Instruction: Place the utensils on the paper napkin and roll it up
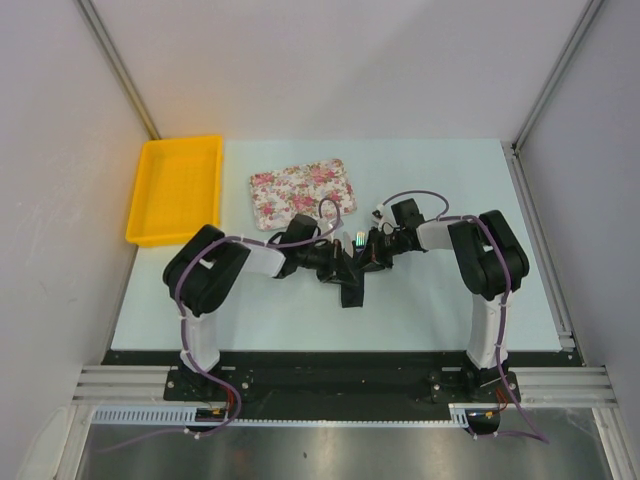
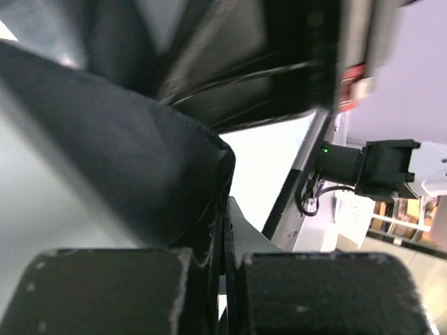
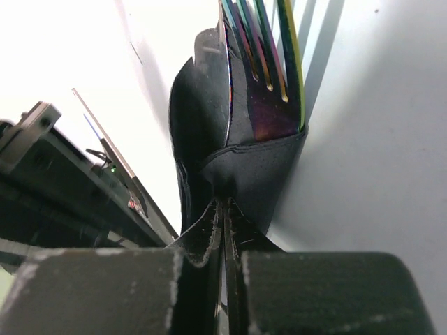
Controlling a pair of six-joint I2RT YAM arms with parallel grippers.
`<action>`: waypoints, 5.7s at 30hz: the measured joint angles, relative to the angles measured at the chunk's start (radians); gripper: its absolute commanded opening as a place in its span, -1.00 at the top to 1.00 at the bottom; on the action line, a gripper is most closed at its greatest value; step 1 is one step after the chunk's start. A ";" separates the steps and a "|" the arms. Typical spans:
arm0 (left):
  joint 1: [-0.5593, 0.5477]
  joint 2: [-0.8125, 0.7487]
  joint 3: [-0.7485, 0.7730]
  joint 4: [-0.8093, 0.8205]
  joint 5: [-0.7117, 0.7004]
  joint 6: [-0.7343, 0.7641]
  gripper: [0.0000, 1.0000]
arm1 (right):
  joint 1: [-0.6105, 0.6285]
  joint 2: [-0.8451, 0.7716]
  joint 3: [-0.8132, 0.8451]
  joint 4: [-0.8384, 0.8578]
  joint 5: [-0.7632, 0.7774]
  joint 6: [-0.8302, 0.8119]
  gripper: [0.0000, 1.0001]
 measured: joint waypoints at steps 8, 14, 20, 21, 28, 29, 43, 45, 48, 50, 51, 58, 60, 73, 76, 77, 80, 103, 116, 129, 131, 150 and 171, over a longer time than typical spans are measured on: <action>-0.038 0.001 0.016 0.024 -0.020 0.000 1.00 | 0.000 0.000 0.000 -0.002 0.000 -0.003 1.00; -0.059 0.042 0.020 0.050 -0.042 0.003 1.00 | 0.000 0.000 0.001 -0.003 0.000 -0.004 0.99; -0.059 0.072 0.023 0.066 -0.034 0.008 1.00 | 0.003 -0.011 0.007 -0.030 0.014 -0.027 0.93; -0.059 0.075 0.023 0.069 -0.031 0.009 1.00 | 0.005 -0.014 0.008 -0.037 0.021 -0.032 0.92; -0.060 0.079 0.027 0.072 -0.021 0.035 1.00 | 0.005 -0.031 0.031 -0.109 0.051 -0.086 0.88; -0.060 0.079 0.027 0.072 -0.021 0.038 1.00 | 0.002 -0.034 0.033 -0.122 0.053 -0.093 0.88; -0.066 0.080 0.048 0.040 -0.013 0.093 1.00 | -0.010 -0.020 0.050 -0.140 0.040 -0.120 0.90; -0.069 0.080 0.055 0.027 -0.013 0.106 1.00 | -0.010 -0.007 0.054 -0.132 0.029 -0.113 0.90; -0.071 0.080 0.061 0.016 -0.012 0.123 1.00 | -0.010 0.003 0.057 -0.123 0.018 -0.106 0.90; -0.074 0.080 0.065 0.013 -0.012 0.135 1.00 | -0.010 0.003 0.057 -0.123 0.017 -0.105 0.91; -0.075 0.080 0.066 0.011 -0.012 0.138 1.00 | -0.010 0.003 0.057 -0.123 0.017 -0.105 0.92; -0.075 0.105 0.079 0.027 0.012 0.132 1.00 | -0.010 0.003 0.057 -0.125 0.016 -0.106 0.90; -0.074 0.117 0.086 0.034 0.024 0.129 1.00 | -0.013 0.003 0.060 -0.137 0.016 -0.109 0.90; -0.067 0.158 0.116 0.038 0.071 0.110 0.92 | -0.055 -0.097 0.164 -0.330 0.072 -0.211 0.46; -0.067 0.159 0.120 0.030 0.072 0.110 0.90 | -0.062 -0.104 0.163 -0.345 0.071 -0.219 0.30; -0.067 0.159 0.120 0.029 0.072 0.110 0.90 | -0.064 -0.104 0.160 -0.347 0.072 -0.220 0.29; -0.067 0.159 0.121 0.027 0.072 0.111 0.88 | -0.067 -0.104 0.144 -0.348 0.077 -0.222 0.28; -0.064 0.084 0.040 0.097 0.070 0.063 0.10 | -0.054 -0.032 0.090 -0.316 0.093 -0.269 1.00; -0.013 -0.063 -0.079 0.255 0.125 -0.154 0.33 | -0.059 -0.031 0.066 -0.273 0.057 -0.281 1.00; -0.042 0.091 -0.079 0.216 0.117 -0.137 0.91 | -0.069 -0.031 0.049 -0.245 0.034 -0.275 1.00; -0.036 0.119 -0.068 0.207 0.136 -0.127 0.99 | -0.069 -0.031 0.049 -0.246 0.034 -0.273 1.00; -0.008 0.174 -0.043 0.243 0.236 -0.096 1.00 | -0.058 -0.045 0.127 -0.312 0.116 -0.220 0.08; 0.002 0.074 -0.042 0.143 0.139 0.005 0.30 | -0.061 0.044 0.180 -0.305 0.045 -0.204 1.00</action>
